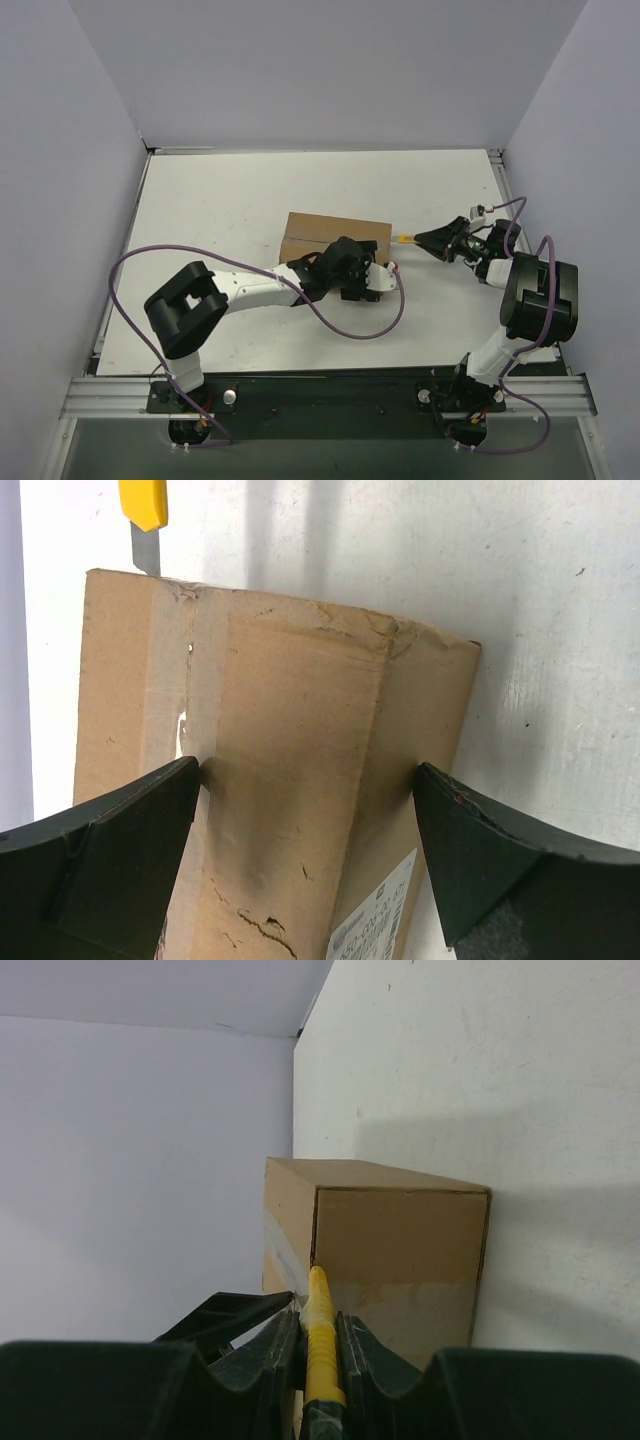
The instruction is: Unpack the express box
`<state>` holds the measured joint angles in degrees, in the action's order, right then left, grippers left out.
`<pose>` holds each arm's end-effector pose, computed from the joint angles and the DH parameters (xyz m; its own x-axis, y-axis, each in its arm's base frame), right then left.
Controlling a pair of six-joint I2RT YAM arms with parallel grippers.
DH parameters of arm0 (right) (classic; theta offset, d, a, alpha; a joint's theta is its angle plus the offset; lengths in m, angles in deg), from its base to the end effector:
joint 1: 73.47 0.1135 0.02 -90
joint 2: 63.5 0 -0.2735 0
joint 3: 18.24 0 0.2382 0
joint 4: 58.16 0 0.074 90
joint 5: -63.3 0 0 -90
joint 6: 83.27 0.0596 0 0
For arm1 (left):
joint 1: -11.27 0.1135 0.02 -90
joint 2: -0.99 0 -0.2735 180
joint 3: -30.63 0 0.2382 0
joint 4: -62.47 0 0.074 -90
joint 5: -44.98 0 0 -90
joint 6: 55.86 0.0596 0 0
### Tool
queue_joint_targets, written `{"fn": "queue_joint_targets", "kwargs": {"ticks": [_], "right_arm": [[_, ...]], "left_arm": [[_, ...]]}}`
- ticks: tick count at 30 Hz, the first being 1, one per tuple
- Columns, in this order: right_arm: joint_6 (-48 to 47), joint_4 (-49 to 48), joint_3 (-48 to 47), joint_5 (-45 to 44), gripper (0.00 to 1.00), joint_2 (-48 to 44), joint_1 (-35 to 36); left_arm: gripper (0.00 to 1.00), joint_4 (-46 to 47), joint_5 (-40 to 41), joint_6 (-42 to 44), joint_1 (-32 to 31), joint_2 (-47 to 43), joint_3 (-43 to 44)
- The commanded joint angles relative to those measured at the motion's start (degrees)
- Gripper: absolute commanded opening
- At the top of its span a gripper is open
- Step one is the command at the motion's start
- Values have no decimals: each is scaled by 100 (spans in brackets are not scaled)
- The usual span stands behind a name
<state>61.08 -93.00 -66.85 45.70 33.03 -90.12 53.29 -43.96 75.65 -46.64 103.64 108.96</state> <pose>0.3041 -0.0316 0.1876 -0.7788 0.4894 -0.3924 -0.2918 0.2712 0.9172 0.2179 -0.3454 0.2085 0.3364 0.7109 -0.6177 0.8225 0.0976 0.5603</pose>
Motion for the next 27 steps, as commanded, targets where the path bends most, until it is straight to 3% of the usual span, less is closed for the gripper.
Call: {"fn": "queue_joint_targets", "kwargs": {"ticks": [1, 15, 27], "right_arm": [[-486, 258, -175, 512, 0, -205, 196], [-988, 1129, -412, 634, 0, -12, 408], [128, -391, -307, 819, 0, 480, 522]], "left_arm": [[97, 391, 184, 128, 122, -333, -29], [97, 997, 509, 313, 148, -430, -354], [97, 1366, 729, 454, 210, -404, -477]]}}
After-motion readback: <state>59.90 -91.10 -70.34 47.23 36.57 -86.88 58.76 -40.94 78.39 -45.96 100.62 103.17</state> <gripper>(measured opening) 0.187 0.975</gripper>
